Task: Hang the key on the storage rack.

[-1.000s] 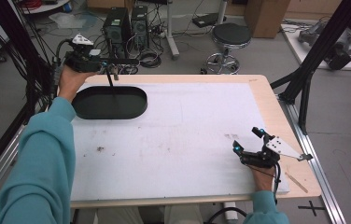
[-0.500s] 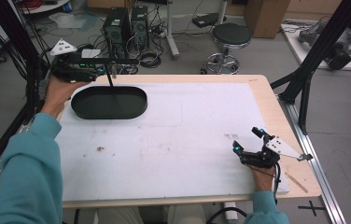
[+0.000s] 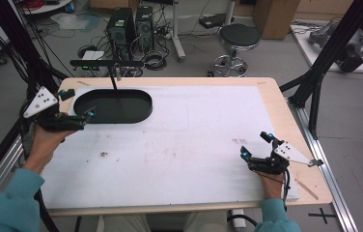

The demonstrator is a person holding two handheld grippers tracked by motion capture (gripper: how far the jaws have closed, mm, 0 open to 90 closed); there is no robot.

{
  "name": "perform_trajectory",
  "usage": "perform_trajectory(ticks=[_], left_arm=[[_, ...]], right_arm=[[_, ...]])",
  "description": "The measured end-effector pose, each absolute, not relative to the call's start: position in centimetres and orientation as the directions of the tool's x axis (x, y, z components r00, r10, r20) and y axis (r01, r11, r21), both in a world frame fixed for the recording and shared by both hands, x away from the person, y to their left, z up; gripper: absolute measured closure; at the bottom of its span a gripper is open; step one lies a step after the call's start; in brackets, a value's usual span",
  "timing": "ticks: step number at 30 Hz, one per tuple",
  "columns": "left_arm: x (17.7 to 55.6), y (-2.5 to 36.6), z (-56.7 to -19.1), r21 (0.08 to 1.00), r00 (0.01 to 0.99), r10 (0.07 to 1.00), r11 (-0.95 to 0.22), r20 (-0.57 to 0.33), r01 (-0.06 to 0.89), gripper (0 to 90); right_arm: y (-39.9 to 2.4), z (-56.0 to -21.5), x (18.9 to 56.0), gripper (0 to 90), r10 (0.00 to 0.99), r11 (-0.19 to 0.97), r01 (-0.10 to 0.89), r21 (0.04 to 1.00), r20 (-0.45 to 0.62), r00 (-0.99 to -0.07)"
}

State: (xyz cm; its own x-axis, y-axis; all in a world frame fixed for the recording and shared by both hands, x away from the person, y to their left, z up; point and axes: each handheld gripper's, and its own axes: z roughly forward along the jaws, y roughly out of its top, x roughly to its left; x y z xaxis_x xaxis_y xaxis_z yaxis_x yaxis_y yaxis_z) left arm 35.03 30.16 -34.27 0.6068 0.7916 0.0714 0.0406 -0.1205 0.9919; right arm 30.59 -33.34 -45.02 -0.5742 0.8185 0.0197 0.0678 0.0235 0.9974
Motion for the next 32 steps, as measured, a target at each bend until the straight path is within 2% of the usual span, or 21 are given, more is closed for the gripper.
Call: perform_trajectory(ticks=[6, 17, 23, 26, 29, 32], left_arm=[[32.0, 30.0, -37.6, 0.997, 0.622, 0.783, -0.058, 0.018, 0.043, 1.7], [29.1, 29.7, -43.0, 0.999, 0.612, 0.791, -0.041, 0.021, 0.019, 1.7], [28.6, 29.7, -44.5, 0.999, 0.613, 0.79, -0.036, 0.017, 0.019, 1.7], [28.5, 29.7, -45.6, 0.999, 0.607, 0.795, -0.009, -0.018, 0.041, 1.7], [28.1, 29.9, -45.8, 1.0, 0.577, 0.816, 0.03, -0.028, 0.007, 1.7], [28.1, 29.9, -45.8, 1.0, 0.575, 0.818, 0.021, -0.018, 0.002, 1.7]], right_arm=[[-33.4, -45.0, 30.6, 0.8, 0.821, 0.021, 0.07, 0.997, 0.023, -0.57], [-33.4, -45.0, 30.6, 0.8, 0.82, 0.021, 0.064, 0.998, 0.02, -0.572], [-33.4, -45.0, 30.6, 0.8, 0.819, 0.02, 0.07, 0.997, 0.024, -0.574], [-33.4, -45.0, 30.6, 0.8, 0.818, 0.018, 0.073, 0.997, 0.027, -0.574], [-33.4, -45.0, 30.5, 0.8, 0.818, 0.019, 0.07, 0.997, 0.025, -0.574], [-33.3, -45.0, 30.6, 0.8, 0.818, 0.021, 0.069, 0.997, 0.022, -0.575]])
